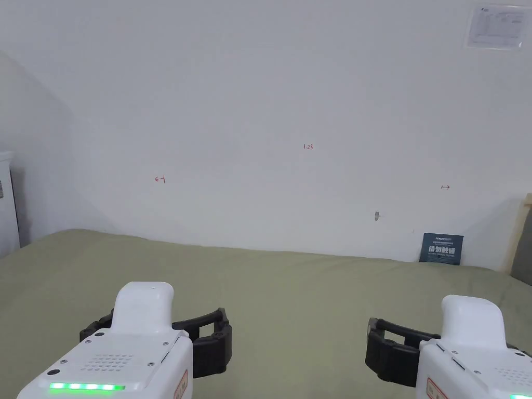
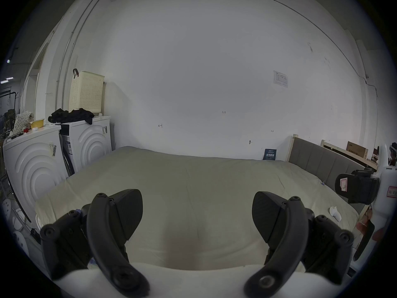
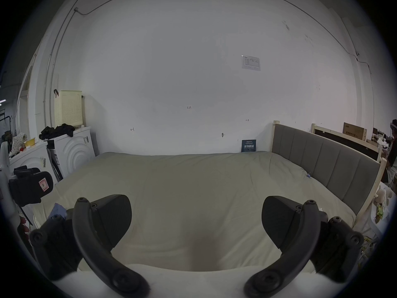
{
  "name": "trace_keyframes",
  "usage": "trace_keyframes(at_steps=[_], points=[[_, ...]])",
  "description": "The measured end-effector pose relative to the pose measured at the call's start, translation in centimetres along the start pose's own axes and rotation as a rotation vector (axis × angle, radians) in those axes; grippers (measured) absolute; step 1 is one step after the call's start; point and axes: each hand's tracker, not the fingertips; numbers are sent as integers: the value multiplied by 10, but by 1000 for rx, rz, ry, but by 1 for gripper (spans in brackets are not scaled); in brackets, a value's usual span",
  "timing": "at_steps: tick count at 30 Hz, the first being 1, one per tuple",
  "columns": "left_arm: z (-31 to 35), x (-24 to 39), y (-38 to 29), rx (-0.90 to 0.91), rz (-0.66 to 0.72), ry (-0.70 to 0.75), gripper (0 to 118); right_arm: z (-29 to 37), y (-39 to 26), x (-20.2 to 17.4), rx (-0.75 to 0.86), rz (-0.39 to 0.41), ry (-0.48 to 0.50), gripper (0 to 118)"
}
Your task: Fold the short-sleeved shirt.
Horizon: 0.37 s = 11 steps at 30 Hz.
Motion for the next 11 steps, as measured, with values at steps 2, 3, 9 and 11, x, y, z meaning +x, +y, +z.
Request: trace_keyframes(at_steps=[2,3,9,11], points=[[0,0,0,-2,6,-7,106,0,-1,-1,-2,5,-10,118],[0,0,-1,-2,7,-8,106,-1,-1,-1,-3,7,-10,118],[1,1,-2,-2,0,-5,106,-2,-5,0,8,9,-13,118],[1,1,-2,3,-7,-5,106,-1,-8,1,15,12,-11,118]])
